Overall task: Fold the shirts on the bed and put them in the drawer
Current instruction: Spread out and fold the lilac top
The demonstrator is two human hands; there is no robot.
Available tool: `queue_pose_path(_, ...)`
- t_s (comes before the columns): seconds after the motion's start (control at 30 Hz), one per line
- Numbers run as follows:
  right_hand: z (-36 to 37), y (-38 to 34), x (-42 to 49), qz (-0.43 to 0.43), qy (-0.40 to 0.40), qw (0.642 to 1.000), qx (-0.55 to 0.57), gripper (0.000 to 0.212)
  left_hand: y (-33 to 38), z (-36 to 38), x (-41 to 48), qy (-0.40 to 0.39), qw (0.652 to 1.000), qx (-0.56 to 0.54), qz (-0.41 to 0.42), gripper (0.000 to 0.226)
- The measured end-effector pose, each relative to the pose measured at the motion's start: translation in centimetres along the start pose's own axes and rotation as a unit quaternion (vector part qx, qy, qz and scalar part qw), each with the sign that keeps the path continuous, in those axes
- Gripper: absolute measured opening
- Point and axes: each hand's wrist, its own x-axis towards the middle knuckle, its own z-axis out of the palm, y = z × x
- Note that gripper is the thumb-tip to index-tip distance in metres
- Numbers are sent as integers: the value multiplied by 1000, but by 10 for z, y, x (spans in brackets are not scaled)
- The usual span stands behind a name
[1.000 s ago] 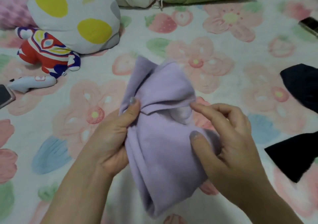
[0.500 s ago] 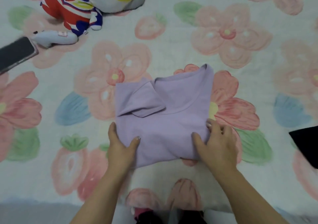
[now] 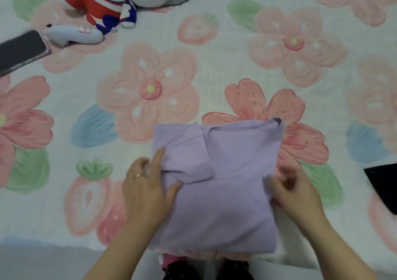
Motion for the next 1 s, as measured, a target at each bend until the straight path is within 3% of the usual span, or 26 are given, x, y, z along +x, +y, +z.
queue_pose_path(0.1, 9, -26, 35, 82, -15, 966, 246, 31, 15, 14, 23, 6, 997, -8, 78, 59)
queue_pose_path(0.17, 14, -38, 49, 70, 13, 963, 259, 25, 15, 17, 34, 15, 994, -58, 96, 34)
queue_pose_path(0.23, 13, -49, 56, 22, 36, 973, 228, 20, 7, 15, 52, 76, 979, -190, -16, 19)
queue_pose_path(0.3, 12, -56, 56, 0, 17, 961, 275, 16, -4, 8, 78, 132, 901, -363, -199, 8)
queue_pose_path(0.33, 13, -58, 54, 10, -4, 948, 318, 17, -8, 3, 86, 132, 850, -431, -274, 18)
queue_pose_path(0.37, 14, -57, 51, 31, -25, 934, 354, 19, -12, 2, 90, 113, 821, -460, -319, 30)
queue_pose_path(0.4, 15, -55, 47, 60, -41, 924, 375, 21, -12, 1, 88, 89, 824, -453, -328, 37)
queue_pose_path(0.53, 18, -37, 34, 128, -98, 921, 356, 6, -8, 9, 55, 61, 932, -311, -178, 37)
queue_pose_path(0.6, 19, -26, 28, 127, -130, 931, 318, 6, -8, 17, 41, 49, 952, -258, -158, 39)
queue_pose_path(0.67, 21, -16, 22, 123, -134, 939, 291, 5, -8, 20, 31, 46, 936, -288, -200, 39)
queue_pose_path(0.73, 24, -6, 18, 104, -89, 949, 283, 10, -13, 21, 20, 60, 910, -335, -235, 41)
queue_pose_path(0.83, 24, 1, 10, 74, -7, 959, 273, 14, -29, 20, 10, 102, 913, -324, -226, 29)
queue_pose_path(0.9, 25, 3, 5, 102, -25, 944, 314, 13, -36, 21, 7, 100, 896, -356, -247, 23)
queue_pose_path(1.0, 22, -6, 4, 150, -67, 922, 351, 18, -34, 21, 10, 58, 878, -394, -265, 34)
